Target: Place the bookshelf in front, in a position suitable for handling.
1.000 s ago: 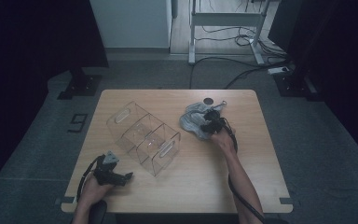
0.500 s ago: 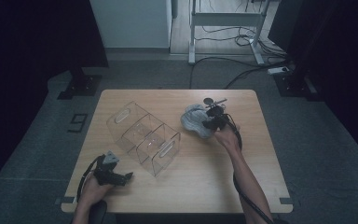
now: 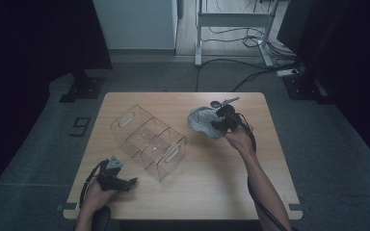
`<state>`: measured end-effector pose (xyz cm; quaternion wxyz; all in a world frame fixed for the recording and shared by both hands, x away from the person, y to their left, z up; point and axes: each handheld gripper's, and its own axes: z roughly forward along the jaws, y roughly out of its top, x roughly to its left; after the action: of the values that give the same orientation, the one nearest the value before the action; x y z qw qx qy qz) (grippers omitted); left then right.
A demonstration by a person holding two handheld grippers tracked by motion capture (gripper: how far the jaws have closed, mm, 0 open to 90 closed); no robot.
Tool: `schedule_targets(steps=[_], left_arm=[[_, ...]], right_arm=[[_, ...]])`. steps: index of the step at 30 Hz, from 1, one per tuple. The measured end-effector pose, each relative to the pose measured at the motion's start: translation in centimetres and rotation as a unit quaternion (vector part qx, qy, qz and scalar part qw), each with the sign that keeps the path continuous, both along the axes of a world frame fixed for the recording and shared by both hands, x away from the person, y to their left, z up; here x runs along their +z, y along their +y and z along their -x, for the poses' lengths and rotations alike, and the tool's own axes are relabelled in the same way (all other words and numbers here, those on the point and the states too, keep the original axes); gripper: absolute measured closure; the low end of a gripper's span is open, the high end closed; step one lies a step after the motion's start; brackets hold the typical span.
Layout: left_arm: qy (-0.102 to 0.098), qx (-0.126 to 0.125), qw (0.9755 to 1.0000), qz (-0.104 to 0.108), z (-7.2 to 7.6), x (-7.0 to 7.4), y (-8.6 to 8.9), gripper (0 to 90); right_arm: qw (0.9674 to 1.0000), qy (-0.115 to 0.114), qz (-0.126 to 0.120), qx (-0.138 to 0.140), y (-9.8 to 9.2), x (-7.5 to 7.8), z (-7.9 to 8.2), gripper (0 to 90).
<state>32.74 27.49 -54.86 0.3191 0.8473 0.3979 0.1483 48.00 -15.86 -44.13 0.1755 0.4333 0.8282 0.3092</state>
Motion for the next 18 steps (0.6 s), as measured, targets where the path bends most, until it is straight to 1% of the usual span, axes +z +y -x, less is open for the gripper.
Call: schedule_targets(steps=[3,8,13,15,16,18], left_arm=[[0.0,0.0,1.0,0.0,0.0,0.0,0.0,0.0],[0.0,0.0,1.0,0.0,0.0,0.0,0.0,0.0],[0.0,-0.001,1.0,0.0,0.0,0.0,0.0,0.0],[0.0,-0.001,1.0,0.0,0.0,0.0,0.0,0.0],[0.0,-0.001,1.0,0.0,0.0,0.0,0.0,0.0],[0.0,-0.001,1.0,0.001,0.0,0.0,0.0,0.0]], right_arm=[[1.0,-0.003,-0.004,0.002,-0.1,0.9,0.4,67.1],[0.9999,-0.01,-0.002,0.007,-0.4,2.2,1.1,67.1],[0.9998,-0.016,0.001,0.014,-1.0,2.9,2.2,67.1],[0.9998,-0.014,-0.001,0.013,-1.0,3.0,2.4,67.1],[0.9997,-0.018,0.001,0.015,-1.2,3.3,3.0,67.1],[0.9997,-0.018,0.001,0.017,-1.4,3.5,3.4,67.1]])
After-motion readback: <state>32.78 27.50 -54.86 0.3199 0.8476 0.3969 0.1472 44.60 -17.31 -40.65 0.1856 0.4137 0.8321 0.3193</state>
